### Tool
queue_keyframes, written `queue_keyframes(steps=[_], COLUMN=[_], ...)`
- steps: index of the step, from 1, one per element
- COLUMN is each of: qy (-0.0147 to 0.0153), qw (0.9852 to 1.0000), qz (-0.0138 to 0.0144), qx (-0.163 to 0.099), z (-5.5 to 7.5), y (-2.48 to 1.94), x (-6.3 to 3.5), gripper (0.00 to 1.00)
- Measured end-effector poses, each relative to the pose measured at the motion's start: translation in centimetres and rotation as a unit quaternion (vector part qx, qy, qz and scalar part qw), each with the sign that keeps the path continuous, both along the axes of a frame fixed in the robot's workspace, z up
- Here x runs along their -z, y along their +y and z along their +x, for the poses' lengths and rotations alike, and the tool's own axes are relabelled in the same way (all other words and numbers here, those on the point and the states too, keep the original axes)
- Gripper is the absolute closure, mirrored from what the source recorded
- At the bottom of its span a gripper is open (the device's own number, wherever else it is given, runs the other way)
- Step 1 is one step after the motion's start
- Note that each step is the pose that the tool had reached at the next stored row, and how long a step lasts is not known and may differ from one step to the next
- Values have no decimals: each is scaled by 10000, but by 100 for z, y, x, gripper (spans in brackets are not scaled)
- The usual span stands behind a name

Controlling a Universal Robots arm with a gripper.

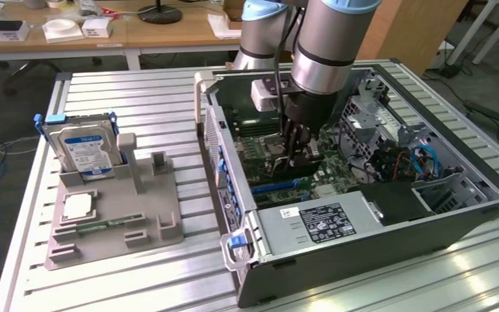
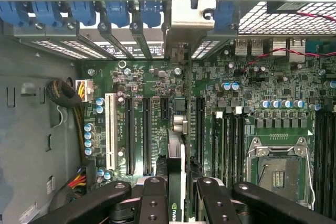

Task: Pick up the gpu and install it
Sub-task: 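Insert the gpu into the slot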

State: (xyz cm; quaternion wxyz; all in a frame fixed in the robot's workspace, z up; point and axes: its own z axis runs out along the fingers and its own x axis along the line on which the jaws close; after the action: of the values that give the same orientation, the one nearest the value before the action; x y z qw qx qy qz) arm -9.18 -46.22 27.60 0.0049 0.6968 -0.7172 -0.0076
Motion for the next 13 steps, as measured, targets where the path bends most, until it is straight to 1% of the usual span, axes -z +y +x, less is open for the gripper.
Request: queue_keyframes(steps=[4, 7, 9, 13], qy=[0, -2, -9, -12], qw=[10000, 10000, 10000, 10000], qz=[0, -3, -2, -4], qx=[0, 0, 0, 0], z=[0, 0, 0, 0], y=[0, 1, 1, 1], x=[-2, -22, -30, -32], gripper=[74, 74, 74, 74])
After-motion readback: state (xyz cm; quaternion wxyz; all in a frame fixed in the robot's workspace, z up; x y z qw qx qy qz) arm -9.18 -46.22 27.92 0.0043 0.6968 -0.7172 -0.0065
